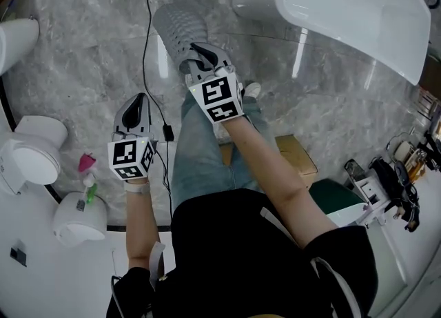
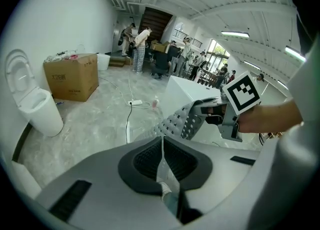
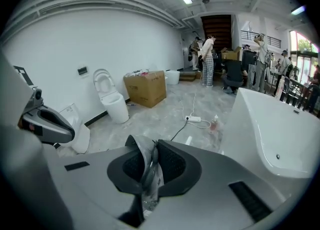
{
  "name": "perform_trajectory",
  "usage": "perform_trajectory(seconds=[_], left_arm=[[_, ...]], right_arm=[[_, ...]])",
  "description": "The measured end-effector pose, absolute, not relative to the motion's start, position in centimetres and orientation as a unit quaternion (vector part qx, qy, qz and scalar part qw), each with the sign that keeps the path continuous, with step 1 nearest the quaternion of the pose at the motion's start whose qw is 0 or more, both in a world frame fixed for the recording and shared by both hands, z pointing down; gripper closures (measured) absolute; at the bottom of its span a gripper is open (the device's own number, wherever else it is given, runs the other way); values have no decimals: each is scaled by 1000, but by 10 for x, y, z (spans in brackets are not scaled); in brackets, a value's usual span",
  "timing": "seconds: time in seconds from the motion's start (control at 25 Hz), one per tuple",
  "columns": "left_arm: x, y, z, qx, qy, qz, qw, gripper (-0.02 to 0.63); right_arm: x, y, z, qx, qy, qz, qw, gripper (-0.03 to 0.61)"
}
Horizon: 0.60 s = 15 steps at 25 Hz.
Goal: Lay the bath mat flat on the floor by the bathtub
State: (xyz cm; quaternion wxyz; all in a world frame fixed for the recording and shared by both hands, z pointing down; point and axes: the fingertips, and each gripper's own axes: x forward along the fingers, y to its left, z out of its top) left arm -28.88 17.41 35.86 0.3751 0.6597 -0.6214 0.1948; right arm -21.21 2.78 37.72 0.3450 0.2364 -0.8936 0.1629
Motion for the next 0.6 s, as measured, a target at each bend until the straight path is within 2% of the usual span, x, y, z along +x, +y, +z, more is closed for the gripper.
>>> perform_trajectory(seconds=[0.24,0.6], left_arm=[[-288,180,383,657,-612,214,385,592],[-253,184,418,663,-594,239,388,592]], right_arm=[[-202,24,432,239,-883,177,363,541],[-124,18,524,248,-858,175,414,541]])
